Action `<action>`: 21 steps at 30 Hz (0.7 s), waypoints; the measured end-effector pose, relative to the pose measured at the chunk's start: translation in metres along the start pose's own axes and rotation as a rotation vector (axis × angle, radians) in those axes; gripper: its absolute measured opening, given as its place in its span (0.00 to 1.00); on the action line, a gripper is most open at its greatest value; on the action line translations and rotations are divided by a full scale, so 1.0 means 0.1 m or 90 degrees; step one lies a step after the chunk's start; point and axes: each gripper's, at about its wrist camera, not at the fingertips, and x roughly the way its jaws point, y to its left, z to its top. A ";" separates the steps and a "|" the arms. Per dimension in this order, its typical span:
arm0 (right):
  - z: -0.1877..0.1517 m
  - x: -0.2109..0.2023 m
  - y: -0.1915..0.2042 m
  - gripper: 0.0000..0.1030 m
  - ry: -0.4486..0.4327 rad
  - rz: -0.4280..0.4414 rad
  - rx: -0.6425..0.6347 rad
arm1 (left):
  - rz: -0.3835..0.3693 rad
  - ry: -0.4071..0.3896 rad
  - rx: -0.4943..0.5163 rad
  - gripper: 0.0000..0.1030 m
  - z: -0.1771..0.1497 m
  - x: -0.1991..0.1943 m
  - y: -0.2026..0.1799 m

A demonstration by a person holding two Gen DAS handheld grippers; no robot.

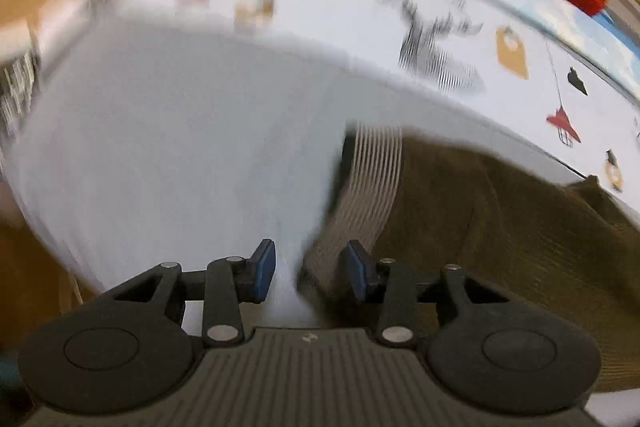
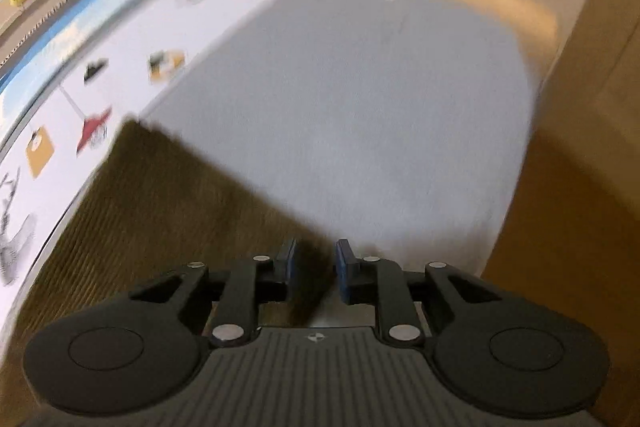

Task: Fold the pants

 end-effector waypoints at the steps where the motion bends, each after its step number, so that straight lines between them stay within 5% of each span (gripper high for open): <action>1: 0.02 -0.09 0.02 0.21 -0.034 -0.003 -0.011 | -0.015 -0.031 0.019 0.42 0.04 -0.06 -0.08; 4: 0.05 -0.18 0.21 0.21 -0.088 0.055 -0.047 | -0.100 -0.069 0.066 0.42 0.10 -0.10 -0.28; 6: 0.06 -0.10 0.29 0.21 -0.067 0.112 -0.065 | -0.122 -0.039 0.109 0.42 0.08 0.01 -0.43; 9: 0.00 0.30 0.34 0.22 0.076 0.119 -0.070 | -0.084 0.147 0.121 0.33 -0.05 0.52 -0.44; 11: -0.11 0.60 0.32 0.20 0.175 0.051 -0.073 | -0.083 0.179 0.126 0.30 -0.10 0.60 -0.40; 15: 0.03 0.36 0.57 0.24 0.072 0.061 -0.100 | -0.103 0.143 0.090 0.33 -0.03 0.48 -0.33; 21: -0.12 -0.18 1.55 0.24 -0.058 0.287 -0.278 | -0.090 0.066 0.037 0.40 0.15 0.29 -0.33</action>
